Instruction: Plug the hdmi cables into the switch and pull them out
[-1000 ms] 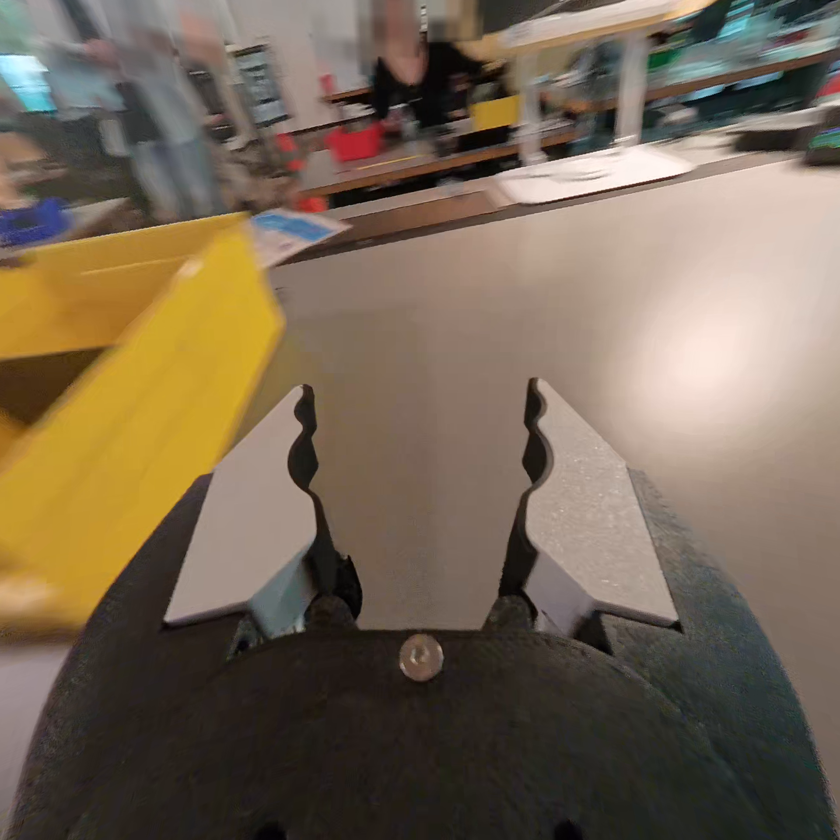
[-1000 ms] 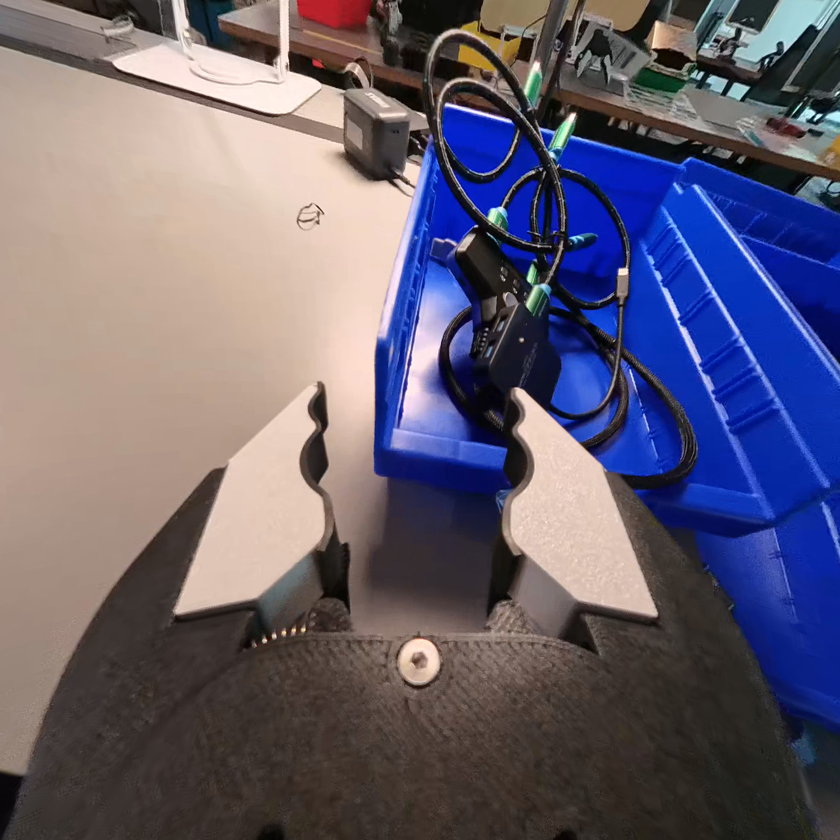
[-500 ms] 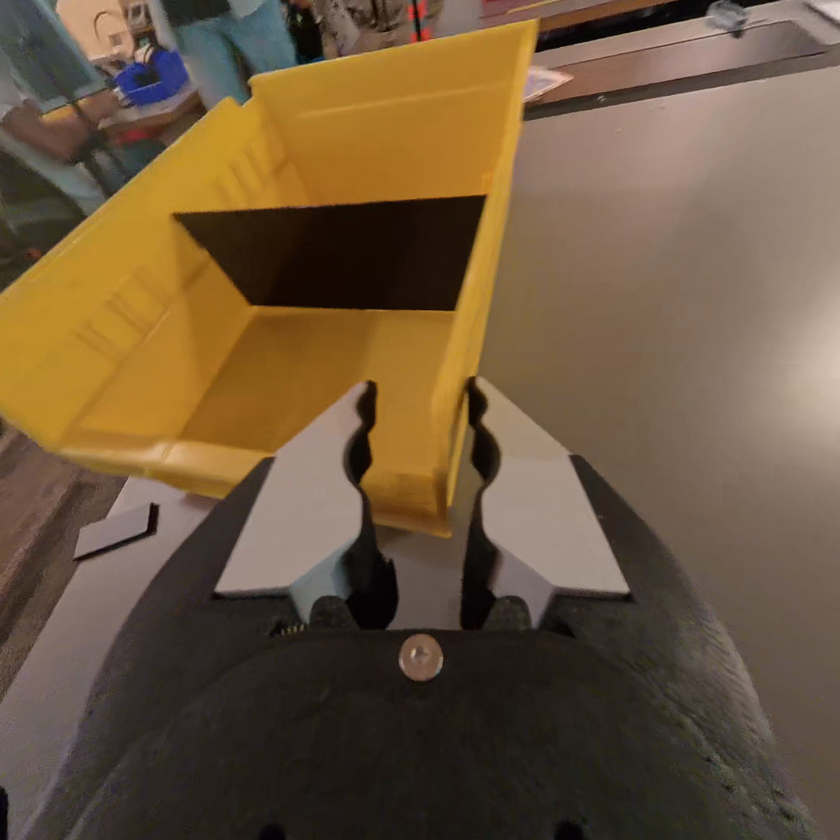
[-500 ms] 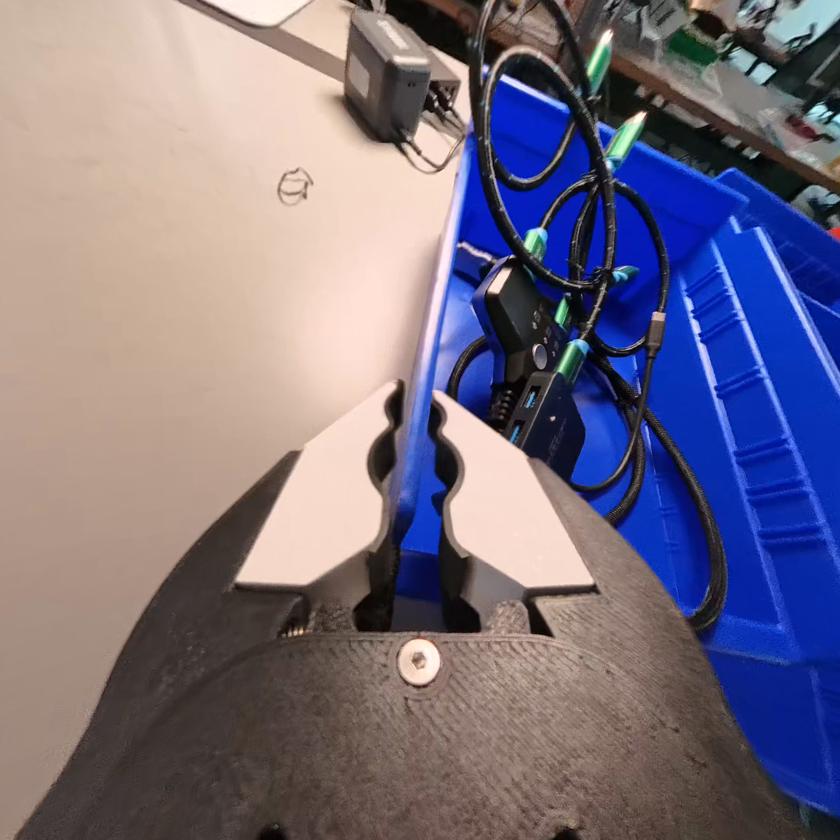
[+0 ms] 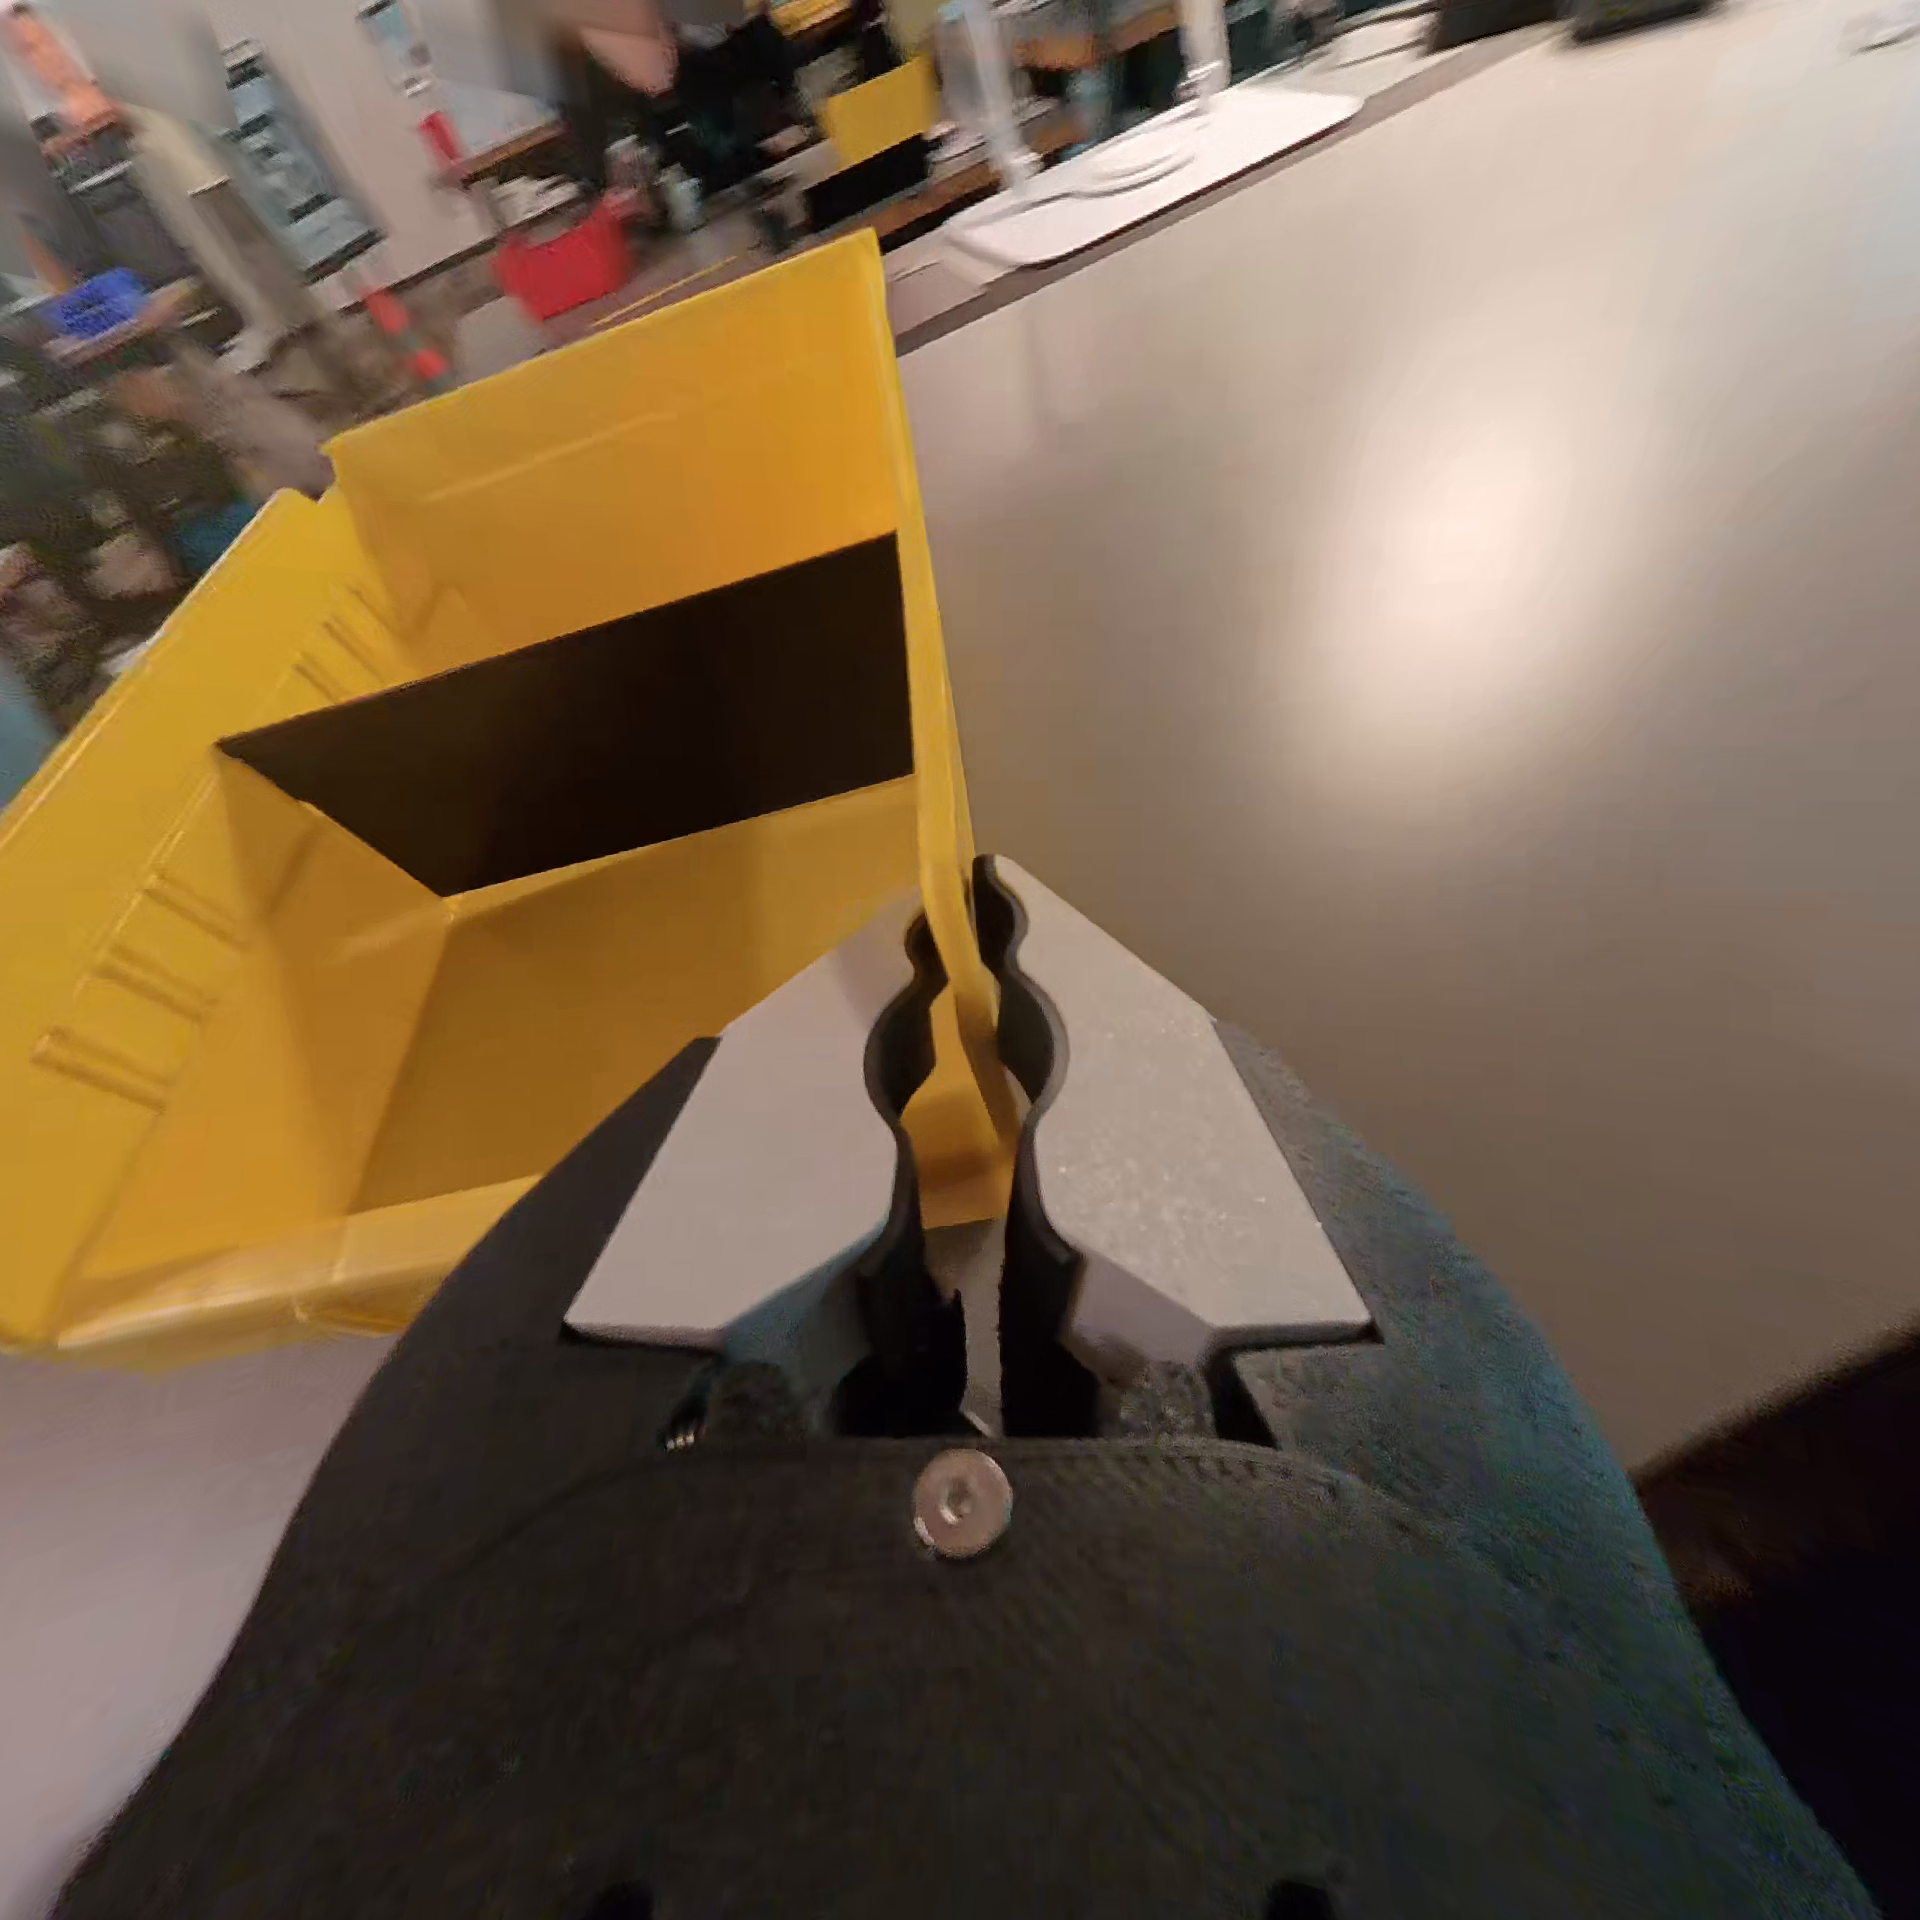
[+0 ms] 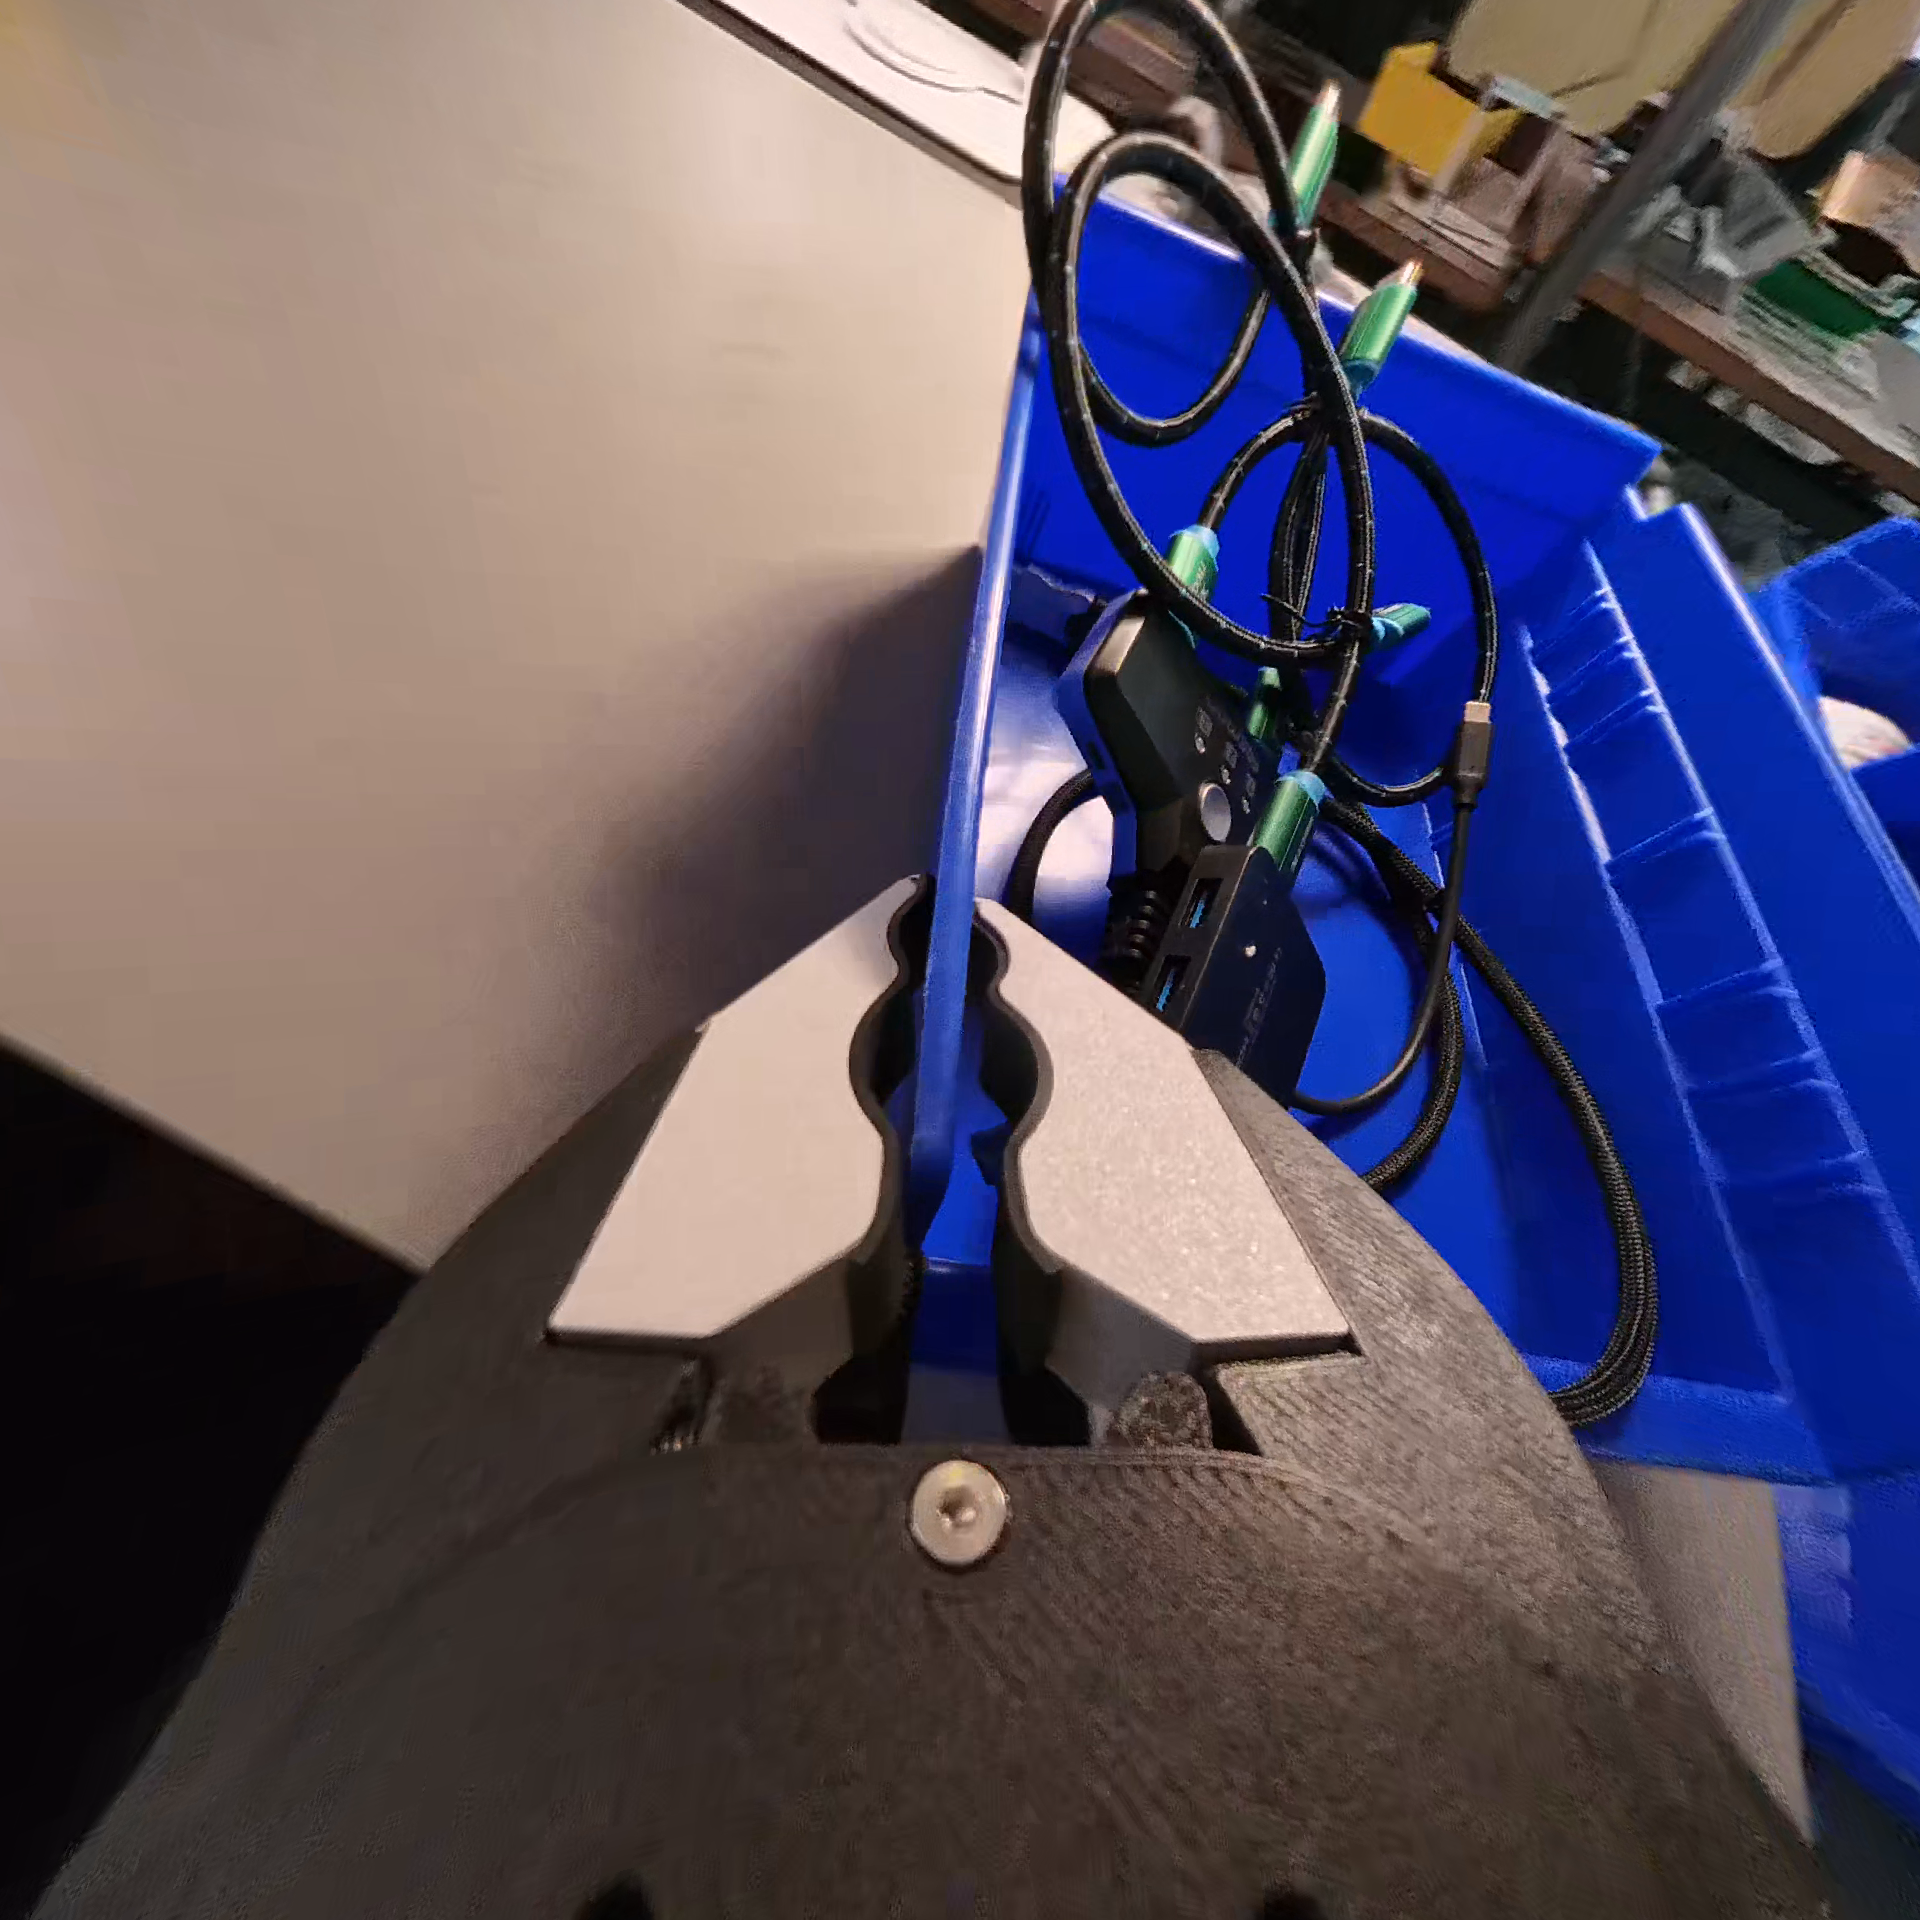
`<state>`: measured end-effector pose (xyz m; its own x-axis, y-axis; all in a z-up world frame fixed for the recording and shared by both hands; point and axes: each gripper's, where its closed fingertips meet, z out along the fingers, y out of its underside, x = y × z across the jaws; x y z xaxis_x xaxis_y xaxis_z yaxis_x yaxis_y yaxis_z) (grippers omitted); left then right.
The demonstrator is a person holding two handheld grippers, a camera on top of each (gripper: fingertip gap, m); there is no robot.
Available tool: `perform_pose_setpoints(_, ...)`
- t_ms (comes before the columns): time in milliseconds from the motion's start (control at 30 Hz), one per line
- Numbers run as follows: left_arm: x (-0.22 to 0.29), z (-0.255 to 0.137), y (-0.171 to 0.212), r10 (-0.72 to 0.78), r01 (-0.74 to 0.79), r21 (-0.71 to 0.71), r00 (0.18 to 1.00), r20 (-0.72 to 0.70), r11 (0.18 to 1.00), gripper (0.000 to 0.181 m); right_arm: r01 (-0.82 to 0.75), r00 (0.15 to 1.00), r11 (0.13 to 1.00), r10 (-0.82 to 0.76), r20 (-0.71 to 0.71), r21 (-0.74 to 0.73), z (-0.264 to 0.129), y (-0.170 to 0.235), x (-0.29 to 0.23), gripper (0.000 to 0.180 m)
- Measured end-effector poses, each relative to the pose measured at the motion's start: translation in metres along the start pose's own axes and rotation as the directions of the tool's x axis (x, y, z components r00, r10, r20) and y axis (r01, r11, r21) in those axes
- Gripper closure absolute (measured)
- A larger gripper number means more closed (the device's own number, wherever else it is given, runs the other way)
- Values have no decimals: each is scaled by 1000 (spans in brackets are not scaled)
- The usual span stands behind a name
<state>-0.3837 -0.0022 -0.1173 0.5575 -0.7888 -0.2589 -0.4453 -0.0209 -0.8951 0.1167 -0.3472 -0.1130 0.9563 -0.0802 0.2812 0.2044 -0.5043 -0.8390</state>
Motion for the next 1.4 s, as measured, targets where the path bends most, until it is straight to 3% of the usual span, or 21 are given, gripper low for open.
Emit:
perform_pose_setpoints(100, 40, -13, -6, 52, -37, 68, 971, -234, 997, 178, 38, 995, 999, -41, 96, 35, -5, -5, -21, 178)
perform_pose_setpoints(167, 67, -28, -8, 123, -77, 130, 910, -396, 989, 178, 61, 987, 996, -70, 148, 60, -2, -10, -30, 178)
perform_pose_setpoints(367, 125, -85, -4, 192, -41, 207, 582, -790, 978, 178, 140, 933, 980, -179, 314, 143, 27, -35, -55, 178)
perform_pose_setpoints(533, 159, -106, -6, 244, -45, 244, 355, -902, 969, 178, 205, 829, 949, -299, 472, 241, 58, -62, -85, 177)
perform_pose_setpoints(733, 203, -92, -24, 261, -59, 254, 241, -935, 965, 177, 248, 684, 901, -424, 594, 357, 111, -106, -126, 177)
perform_pose_setpoints(833, 218, -76, -36, 216, -45, 212, 263, -940, 976, 174, 226, 693, 892, -429, 579, 391, 138, -129, -133, 171)
perform_pose_setpoints(900, 218, -77, -44, 199, -2, 208, 288, -937, 978, 167, 236, 753, 895, -414, 511, 378, 146, -139, -113, 150)
perform_pose_setpoints(967, 209, -86, -52, 186, 44, 211, 326, -927, 976, 154, 205, 823, 907, -363, 437, 367, 139, -144, -83, 144)
perform_pose_setpoints(1033, 189, -87, -63, 171, 92, 232, 434, -884, 968, 146, 142, 897, 929, -266, 352, 341, 120, -140, -46, 141)
perform_pose_setpoints(1100, 158, -74, -82, 80, 168, 212, 573, -815, 963, 140, -33, 943, 955, -68, 327, 294, 90, -130, -19, 142)
perform_pose_setpoints(1167, 126, -49, -104, -69, 271, 157, 671, -739, 950, 134, -283, 894, 926, 160, 419, 251, 53, -121, -23, 136)
perform_pose_setpoints(1233, 100, -10, -125, -216, 354, 88, 729, -649, 931, 130, -466, 790, 864, 311, 528, 188, 24, -114, -50, 123)
perform_pose_setpoints(1300, 87, 37, -140, -350, 426, -3, 738, -577, 905, 130, -516, 728, 854, 396, 560, 67, 16, -98, -87, 110)
perform_pose_setpoints(1400, 97, 109, -152, -452, 465, -132, 691, -564, 876, 128, -444, 729, 896, 381, 569, -32, 16, -81, -135, 99)
